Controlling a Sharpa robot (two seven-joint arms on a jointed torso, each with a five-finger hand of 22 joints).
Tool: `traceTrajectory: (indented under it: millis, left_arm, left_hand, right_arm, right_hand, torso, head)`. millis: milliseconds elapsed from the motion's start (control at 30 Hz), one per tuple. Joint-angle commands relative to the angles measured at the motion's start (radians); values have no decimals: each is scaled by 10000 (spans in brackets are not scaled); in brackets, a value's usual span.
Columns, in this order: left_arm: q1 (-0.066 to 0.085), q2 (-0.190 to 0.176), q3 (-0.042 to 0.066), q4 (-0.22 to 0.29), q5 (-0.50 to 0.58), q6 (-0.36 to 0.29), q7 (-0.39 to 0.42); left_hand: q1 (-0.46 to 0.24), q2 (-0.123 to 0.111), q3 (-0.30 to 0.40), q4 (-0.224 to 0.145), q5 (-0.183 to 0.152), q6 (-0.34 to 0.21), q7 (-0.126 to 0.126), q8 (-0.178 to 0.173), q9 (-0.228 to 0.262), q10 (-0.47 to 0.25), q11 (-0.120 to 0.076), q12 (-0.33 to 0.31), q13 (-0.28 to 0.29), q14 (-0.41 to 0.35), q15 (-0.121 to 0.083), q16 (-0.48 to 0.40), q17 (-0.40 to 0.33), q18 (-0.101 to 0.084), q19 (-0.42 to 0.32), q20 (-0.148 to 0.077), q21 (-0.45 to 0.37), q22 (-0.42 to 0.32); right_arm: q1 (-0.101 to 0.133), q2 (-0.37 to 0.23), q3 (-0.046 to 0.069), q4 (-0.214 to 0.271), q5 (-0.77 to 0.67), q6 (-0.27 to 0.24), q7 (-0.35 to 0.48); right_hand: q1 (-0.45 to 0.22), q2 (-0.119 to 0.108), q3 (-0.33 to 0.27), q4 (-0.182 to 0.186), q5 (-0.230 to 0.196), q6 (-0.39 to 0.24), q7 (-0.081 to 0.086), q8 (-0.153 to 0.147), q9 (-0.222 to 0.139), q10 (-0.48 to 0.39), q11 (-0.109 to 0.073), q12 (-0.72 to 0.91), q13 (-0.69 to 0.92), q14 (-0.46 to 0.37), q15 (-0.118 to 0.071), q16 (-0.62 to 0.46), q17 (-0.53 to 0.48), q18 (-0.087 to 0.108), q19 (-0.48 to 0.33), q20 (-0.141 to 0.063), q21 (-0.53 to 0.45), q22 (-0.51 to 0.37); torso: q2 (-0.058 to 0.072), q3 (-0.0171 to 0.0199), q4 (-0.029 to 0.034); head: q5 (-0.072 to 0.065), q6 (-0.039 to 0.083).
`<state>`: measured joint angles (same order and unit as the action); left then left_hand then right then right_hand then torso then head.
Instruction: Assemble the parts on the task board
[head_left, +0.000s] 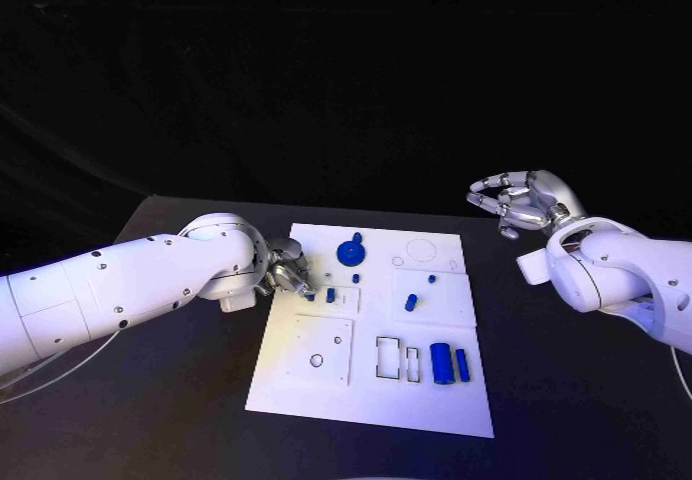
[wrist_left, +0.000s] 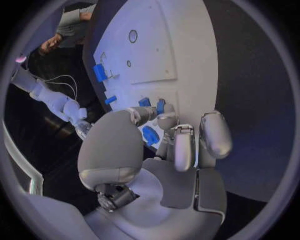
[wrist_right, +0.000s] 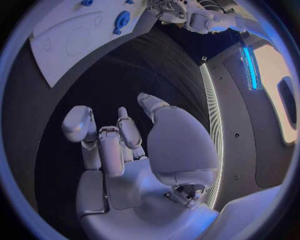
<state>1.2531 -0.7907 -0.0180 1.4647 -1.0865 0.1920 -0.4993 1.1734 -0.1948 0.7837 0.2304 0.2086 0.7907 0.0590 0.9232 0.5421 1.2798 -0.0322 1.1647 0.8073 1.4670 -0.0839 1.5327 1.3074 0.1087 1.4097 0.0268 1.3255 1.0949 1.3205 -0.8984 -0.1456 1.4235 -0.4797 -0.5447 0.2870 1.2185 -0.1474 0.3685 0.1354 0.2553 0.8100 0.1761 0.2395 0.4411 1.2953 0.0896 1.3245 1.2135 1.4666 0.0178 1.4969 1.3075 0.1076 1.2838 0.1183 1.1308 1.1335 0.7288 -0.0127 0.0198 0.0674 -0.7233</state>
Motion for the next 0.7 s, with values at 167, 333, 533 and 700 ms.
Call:
traceTrajectory:
  millis: [167,333,533,700]
  left_arm:
    - [-7,28,2,34,-532,155,58]
    - [-7,30,2,34,-636,201,49]
    - [-7,32,2,56,-674,366,31]
    - [-7,50,1,64,-678,473,18]
  left_hand:
    - [-2,103,1046,-1018,33,204,-176,51,37,69,-5,58,43,796,-61,47,1546,-177,63,-58,73,41]
    - [-5,97,1055,-1033,32,210,-180,59,39,94,-9,85,91,802,-65,56,1573,-183,73,-61,88,69]
    - [-9,91,1063,-1046,30,217,-185,66,41,103,-12,91,98,806,-68,62,1591,-184,76,-64,92,76]
    - [-39,71,1068,-1067,22,248,-195,90,47,166,-20,158,209,816,-74,77,1635,-192,90,-71,112,113]
  right_arm:
    - [-18,3,0,1,-28,106,86]
    - [-24,2,0,0,-28,106,90]
    - [-29,1,-1,-2,-28,107,92]
    - [-30,2,-1,-5,-28,108,92]
  right_hand:
    - [-79,-14,23,53,62,-35,-35,35,-8,65,-29,5,-1,464,-66,-47,75,72,-61,-22,-67,-8]
    - [-79,-14,23,53,62,-35,-35,35,-8,65,-29,5,-1,464,-66,-47,75,72,-61,-22,-67,-8]
    - [-79,-14,23,53,62,-35,-35,35,-8,65,-29,5,-1,464,-66,-47,75,72,-61,-22,-67,-8]
    - [-79,-14,23,53,62,-35,-35,35,-8,65,-29,5,-1,464,-66,-47,75,72,-61,-22,-67,-8]
  torso:
    - [-5,-4,9]
    - [-2,-3,8]
    - [3,-1,3]
    - [-2,5,8]
  head:
    - [11,-9]
    - [9,-10]
    - [24,-19]
    - [28,-25]
